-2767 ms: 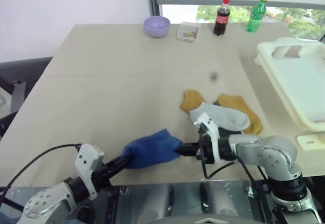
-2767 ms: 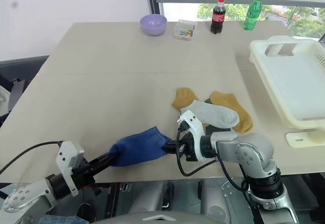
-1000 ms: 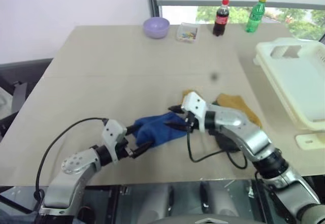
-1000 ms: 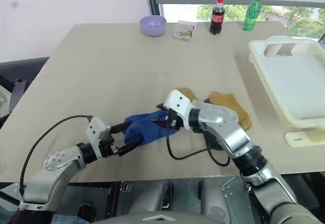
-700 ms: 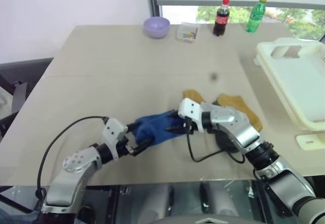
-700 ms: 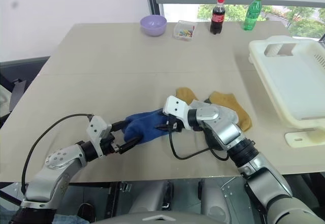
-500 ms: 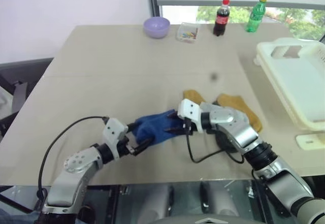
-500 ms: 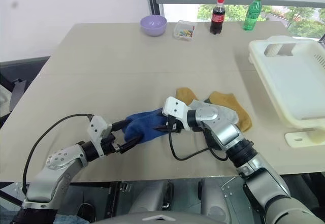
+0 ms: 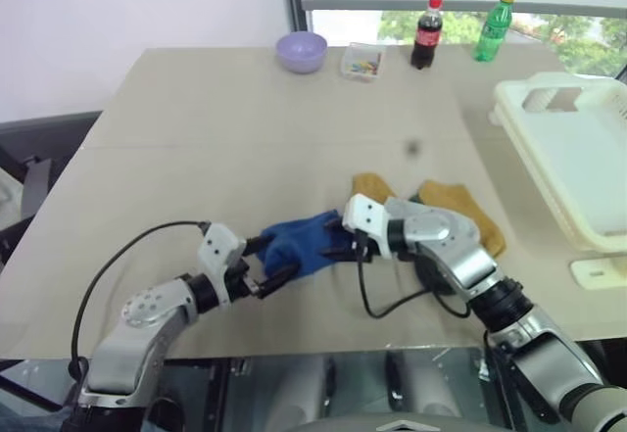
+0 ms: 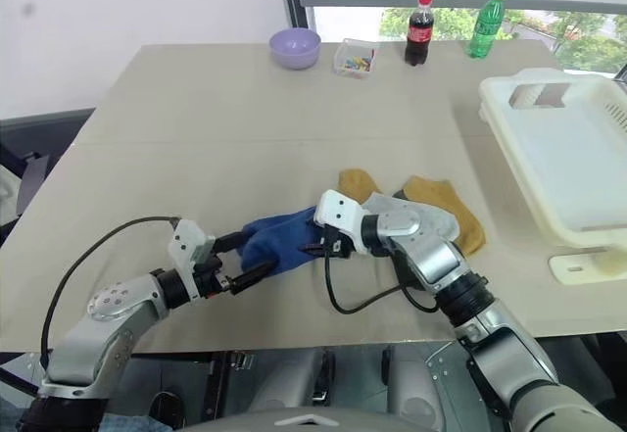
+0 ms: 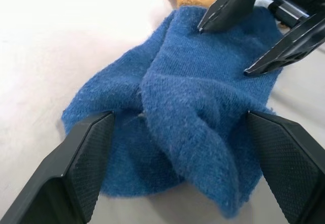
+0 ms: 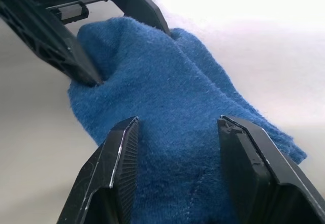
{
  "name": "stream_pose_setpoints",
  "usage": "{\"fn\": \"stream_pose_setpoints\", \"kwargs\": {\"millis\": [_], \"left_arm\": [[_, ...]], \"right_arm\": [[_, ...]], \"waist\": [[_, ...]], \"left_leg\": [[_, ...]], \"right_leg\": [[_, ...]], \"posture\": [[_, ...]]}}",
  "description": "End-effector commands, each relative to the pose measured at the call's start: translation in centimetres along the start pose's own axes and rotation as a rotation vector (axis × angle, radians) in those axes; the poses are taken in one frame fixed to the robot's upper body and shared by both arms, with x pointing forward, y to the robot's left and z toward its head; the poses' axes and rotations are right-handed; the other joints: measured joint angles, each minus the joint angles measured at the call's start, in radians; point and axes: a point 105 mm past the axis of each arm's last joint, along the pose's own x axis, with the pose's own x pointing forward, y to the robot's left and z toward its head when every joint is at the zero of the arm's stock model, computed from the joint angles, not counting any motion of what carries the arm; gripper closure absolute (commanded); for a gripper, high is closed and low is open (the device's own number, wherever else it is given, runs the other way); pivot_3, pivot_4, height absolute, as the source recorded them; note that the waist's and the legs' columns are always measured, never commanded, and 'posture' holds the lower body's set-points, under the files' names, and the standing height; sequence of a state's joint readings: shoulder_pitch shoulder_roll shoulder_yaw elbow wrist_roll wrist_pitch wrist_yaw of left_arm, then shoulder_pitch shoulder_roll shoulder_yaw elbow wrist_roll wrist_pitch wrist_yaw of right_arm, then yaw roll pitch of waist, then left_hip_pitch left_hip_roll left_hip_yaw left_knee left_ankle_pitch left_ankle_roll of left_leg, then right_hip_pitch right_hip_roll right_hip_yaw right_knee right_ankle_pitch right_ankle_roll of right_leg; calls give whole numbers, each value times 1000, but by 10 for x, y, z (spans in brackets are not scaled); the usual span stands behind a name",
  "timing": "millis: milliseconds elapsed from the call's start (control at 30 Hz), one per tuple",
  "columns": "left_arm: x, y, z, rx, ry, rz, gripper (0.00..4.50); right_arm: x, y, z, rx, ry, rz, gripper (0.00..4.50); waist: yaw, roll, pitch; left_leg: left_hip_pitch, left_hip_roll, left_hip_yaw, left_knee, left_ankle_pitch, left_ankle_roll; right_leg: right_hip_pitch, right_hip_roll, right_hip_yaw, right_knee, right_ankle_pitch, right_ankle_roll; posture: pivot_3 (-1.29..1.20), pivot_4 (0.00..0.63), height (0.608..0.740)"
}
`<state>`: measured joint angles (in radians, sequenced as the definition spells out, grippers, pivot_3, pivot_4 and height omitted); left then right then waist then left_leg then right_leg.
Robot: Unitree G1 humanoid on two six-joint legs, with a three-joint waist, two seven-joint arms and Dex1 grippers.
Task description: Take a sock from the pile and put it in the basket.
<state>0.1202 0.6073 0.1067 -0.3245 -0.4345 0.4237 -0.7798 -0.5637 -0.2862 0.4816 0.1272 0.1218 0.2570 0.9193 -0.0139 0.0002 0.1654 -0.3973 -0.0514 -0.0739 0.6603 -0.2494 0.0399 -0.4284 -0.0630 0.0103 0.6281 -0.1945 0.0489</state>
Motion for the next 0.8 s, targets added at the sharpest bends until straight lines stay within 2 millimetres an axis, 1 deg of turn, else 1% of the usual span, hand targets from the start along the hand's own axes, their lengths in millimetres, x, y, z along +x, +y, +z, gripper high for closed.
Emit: {"fn": "stream_pose_setpoints", "kwargs": {"millis": [33, 167, 267, 333, 367, 433, 467, 500, 633, 800], "left_arm": [[-1, -1, 9, 32, -4, -3, 77], [-1, -1, 9, 45, 24, -3, 77], [0, 0, 12, 54, 18, -2, 801], [0, 0, 11, 77, 26, -4, 1659], [0, 0, 11, 80, 29, -2, 2220], [0, -1, 10, 81, 33, -5, 3114], [1, -2, 10, 82, 35, -7, 3733], [1, -2, 10, 83, 36, -8, 4003], [2, -3, 13, 88, 40, -12, 4003], [3, -4, 32, 122, -1, -25, 4003]], "right_arm": [[-1, -4, 8, -12, -38, -27, 2008], [-2, -4, 7, -5, -36, -29, 2008], [-1, -4, 6, 1, -34, -29, 2008], [-1, -3, 6, 4, -36, -30, 2008], [-1, -4, 6, 4, -37, -32, 2008], [-1, -4, 6, 5, -37, -35, 2008], [-1, -4, 6, 5, -38, -37, 2008], [-1, -4, 6, 5, -39, -39, 2008], [-1, -5, 7, 4, -39, -42, 2008], [1, -5, 8, 5, -37, -42, 2008]], "waist": [[0, 0, 0], [0, 0, 0], [0, 0, 0], [0, 0, 0], [0, 0, 0], [0, 0, 0], [0, 0, 0], [0, 0, 0], [0, 0, 0], [0, 0, 0]], "left_leg": [[0, 0, 0, 0, 0, 0], [0, 0, 0, 0, 0, 0], [0, 0, 0, 0, 0, 0], [0, 0, 0, 0, 0, 0], [0, 0, 0, 0, 0, 0], [0, 0, 0, 0, 0, 0], [0, 0, 0, -1, 0, 0], [0, 0, 0, -1, 0, 0], [0, 0, 0, -1, 0, 0], [0, 0, 0, -1, 0, 0]], "right_leg": [[0, 0, 0, 0, 0, 0], [0, 0, 0, 0, 0, 0], [0, 0, 0, 0, 0, 0], [0, 0, 0, 0, 0, 0], [0, 0, 0, 0, 0, 0], [0, 0, 0, 0, 0, 0], [0, 0, 0, 0, 0, 0], [0, 0, 0, 0, 0, 0], [0, 0, 0, 0, 0, 0], [0, 0, 0, 0, 0, 0]], "posture": [[0, 150, 735], [0, 150, 735], [0, 150, 735], [0, 150, 735], [0, 150, 735], [0, 150, 735], [0, 150, 735], [0, 150, 735], [0, 150, 735], [0, 150, 735]]}}
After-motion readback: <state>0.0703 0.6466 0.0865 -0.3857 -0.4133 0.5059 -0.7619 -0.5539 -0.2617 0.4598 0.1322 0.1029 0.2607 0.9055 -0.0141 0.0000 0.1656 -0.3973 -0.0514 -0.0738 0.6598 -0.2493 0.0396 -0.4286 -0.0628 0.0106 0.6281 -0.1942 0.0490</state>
